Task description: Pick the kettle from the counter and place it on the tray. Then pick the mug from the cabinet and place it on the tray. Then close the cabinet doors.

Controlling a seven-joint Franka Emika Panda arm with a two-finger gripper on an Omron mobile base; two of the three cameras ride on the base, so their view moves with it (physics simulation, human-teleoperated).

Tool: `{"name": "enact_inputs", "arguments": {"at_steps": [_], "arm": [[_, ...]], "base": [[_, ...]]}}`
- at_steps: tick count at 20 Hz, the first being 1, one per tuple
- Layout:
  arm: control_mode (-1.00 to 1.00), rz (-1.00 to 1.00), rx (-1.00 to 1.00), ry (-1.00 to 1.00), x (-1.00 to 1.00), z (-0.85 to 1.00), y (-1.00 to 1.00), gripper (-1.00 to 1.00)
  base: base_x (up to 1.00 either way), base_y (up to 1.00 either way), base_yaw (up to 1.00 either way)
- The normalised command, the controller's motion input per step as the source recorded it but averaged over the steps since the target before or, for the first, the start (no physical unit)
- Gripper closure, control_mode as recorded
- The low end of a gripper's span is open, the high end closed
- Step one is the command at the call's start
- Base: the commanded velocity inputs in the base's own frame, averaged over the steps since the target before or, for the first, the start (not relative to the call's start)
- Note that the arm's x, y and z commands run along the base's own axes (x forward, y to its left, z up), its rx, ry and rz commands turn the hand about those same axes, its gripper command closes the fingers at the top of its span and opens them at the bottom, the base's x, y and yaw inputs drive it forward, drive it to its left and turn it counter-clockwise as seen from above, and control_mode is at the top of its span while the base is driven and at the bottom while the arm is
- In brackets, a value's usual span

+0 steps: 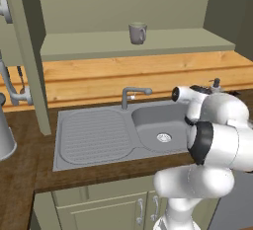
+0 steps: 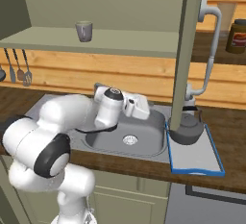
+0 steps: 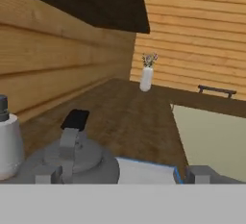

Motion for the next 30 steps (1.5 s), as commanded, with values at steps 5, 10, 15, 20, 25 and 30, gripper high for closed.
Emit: {"name": "enact_inputs", "arguments": {"at_steps": [5, 10, 15, 20, 25, 30], "arm": [[-1.0, 0.64, 0.13, 0.36, -0.25, 0.47, 0.35, -1.0], [-1.0, 0.58, 0.28, 0.36, -0.23, 0.43, 0.42, -1.0], [-1.0, 0.42, 0.17, 0.22, -0.19, 0.48, 0.64, -1.0], [-1.0, 0.19, 0.07, -0.01, -0.22, 0.51, 0.68, -1.0], [-1.0, 0.05, 0.06, -0.1, -0.28, 0.54, 0.57, -1.0], [-1.0, 0.05, 0.09, -0.19, -0.41, 0.46, 0.54, -1.0]], "base": [[0.0, 0.0, 0.0], [0.0, 0.0, 0.0], [0.0, 0.0, 0.0], [0.0, 0.0, 0.0], [0.0, 0.0, 0.0], [0.0, 0.0, 0.0]]}}
